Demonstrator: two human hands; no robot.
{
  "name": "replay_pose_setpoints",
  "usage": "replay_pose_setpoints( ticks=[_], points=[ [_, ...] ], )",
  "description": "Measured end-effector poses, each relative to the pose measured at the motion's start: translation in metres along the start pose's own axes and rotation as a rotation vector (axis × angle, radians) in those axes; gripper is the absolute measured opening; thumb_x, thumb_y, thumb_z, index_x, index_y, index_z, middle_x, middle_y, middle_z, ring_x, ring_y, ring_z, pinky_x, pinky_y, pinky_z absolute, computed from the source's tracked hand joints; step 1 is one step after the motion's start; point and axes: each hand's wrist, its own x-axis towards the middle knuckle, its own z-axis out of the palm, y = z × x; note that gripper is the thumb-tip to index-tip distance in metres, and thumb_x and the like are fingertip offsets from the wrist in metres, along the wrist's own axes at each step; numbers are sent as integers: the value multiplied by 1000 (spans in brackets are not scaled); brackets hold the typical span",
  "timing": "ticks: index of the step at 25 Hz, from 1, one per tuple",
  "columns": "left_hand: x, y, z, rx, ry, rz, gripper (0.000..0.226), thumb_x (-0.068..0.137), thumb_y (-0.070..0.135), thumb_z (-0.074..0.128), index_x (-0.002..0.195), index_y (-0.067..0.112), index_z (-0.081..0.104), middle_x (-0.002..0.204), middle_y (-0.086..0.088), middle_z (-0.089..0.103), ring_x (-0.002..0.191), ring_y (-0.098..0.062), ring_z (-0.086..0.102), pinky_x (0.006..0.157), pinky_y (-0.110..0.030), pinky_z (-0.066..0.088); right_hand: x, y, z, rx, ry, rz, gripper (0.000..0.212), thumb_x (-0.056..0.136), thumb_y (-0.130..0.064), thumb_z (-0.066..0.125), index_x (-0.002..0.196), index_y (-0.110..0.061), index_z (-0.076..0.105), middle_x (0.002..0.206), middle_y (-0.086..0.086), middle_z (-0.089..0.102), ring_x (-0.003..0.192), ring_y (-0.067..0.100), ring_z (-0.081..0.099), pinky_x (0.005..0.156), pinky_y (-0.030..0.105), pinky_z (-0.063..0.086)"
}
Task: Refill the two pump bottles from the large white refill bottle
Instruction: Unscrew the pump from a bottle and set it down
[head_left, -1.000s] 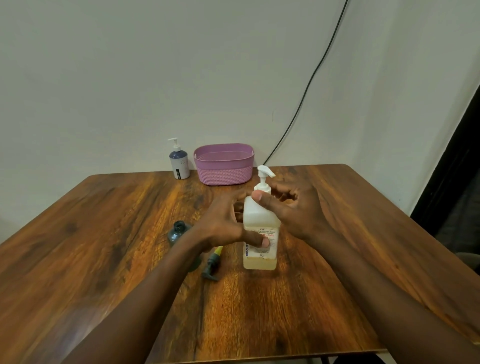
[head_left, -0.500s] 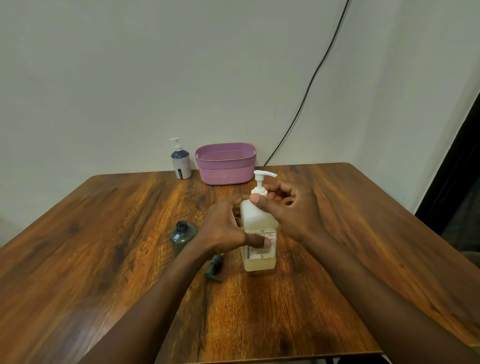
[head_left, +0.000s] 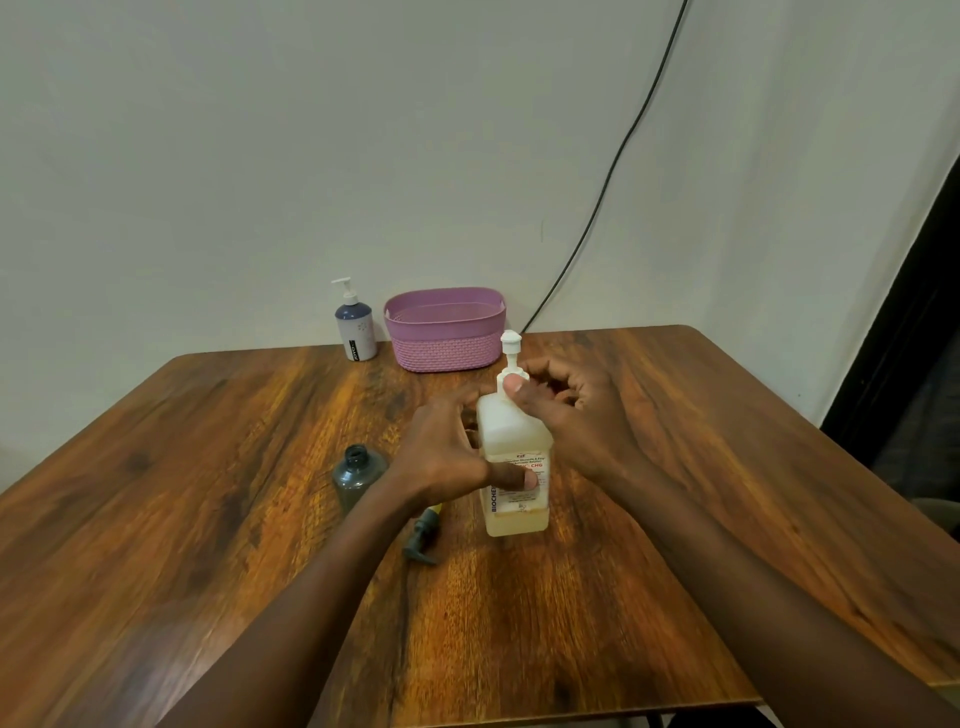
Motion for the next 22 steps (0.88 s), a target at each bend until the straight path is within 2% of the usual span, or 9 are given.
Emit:
replay_pose_setpoints(
  ticks=[2, 4, 7, 9, 14, 15, 18, 20, 22],
  points=[
    [1, -1, -1, 13, 10, 4, 98, 43, 51, 96, 130, 28, 59, 112, 11, 74, 101, -5, 71, 86, -37, 61, -1, 3, -4, 110, -69, 36, 28, 99, -33, 64, 120, -19, 74, 110, -5, 75, 99, 13, 72, 83, 45, 62],
    [0, -2, 0, 31, 17, 12, 97, 45, 48, 97, 131, 28, 58, 114, 11, 73, 103, -5, 70, 87, -35, 61, -4, 0, -6, 79, -41, 31, 41, 92, -45, 70, 124, -20, 72, 111, -10, 74, 99, 1, 70, 85, 28, 61],
    [-1, 0, 2, 87, 14, 25, 91, 52, 42, 98, 132, 26, 58, 113, 10, 73, 99, -4, 70, 84, -32, 61, -6, -4, -2, -158, 133, -5, 54, 63, -67, 83, 96, -26, 70, 86, -13, 70, 75, -2, 65, 62, 13, 55],
    [-1, 1, 5, 85, 1, 12, 93, 52, 42, 98, 133, 27, 57, 111, 10, 73, 97, -3, 70, 83, -30, 62, -3, -5, 0, -166, 158, 5, 45, 65, -60, 87, 88, -26, 69, 81, -11, 70, 69, -2, 63, 59, 16, 54],
    [1, -2, 3, 38, 11, -32, 100, 41, 53, 95, 130, 27, 57, 113, 9, 73, 102, -8, 71, 85, -38, 62, 1, -1, -6, 71, -114, 33, 25, 98, -32, 65, 119, -20, 74, 108, -6, 76, 95, 10, 72, 79, 43, 63],
    [2, -2, 3, 45, 12, -27, 101, 42, 52, 95, 132, 27, 56, 114, 8, 73, 103, -9, 70, 86, -38, 62, 0, -2, -6, 62, -137, 36, 30, 97, -39, 66, 120, -21, 73, 110, -8, 75, 96, 9, 72, 81, 43, 63],
    [1, 0, 5, 57, 12, -14, 93, 50, 42, 98, 132, 26, 58, 115, 9, 72, 103, -7, 70, 85, -36, 62, -3, -4, -4, -247, 19, -40, 58, 70, -67, 80, 110, -28, 67, 99, -20, 68, 87, -2, 65, 70, 16, 56],
    [1, 1, 6, 70, 2, -14, 90, 51, 41, 98, 131, 26, 58, 111, 10, 73, 98, -5, 71, 82, -34, 63, -4, -4, -2, -305, 124, -51, 52, 66, -64, 84, 98, -26, 66, 87, -16, 67, 76, 2, 63, 62, 19, 54],
    [1, 1, 6, 67, 1, -19, 96, 47, 48, 96, 132, 27, 57, 108, 10, 74, 95, -4, 72, 80, -35, 63, -2, -3, -2, -209, 101, -39, 38, 78, -49, 82, 105, -25, 72, 93, -15, 71, 81, 3, 66, 69, 27, 59]
  ],
)
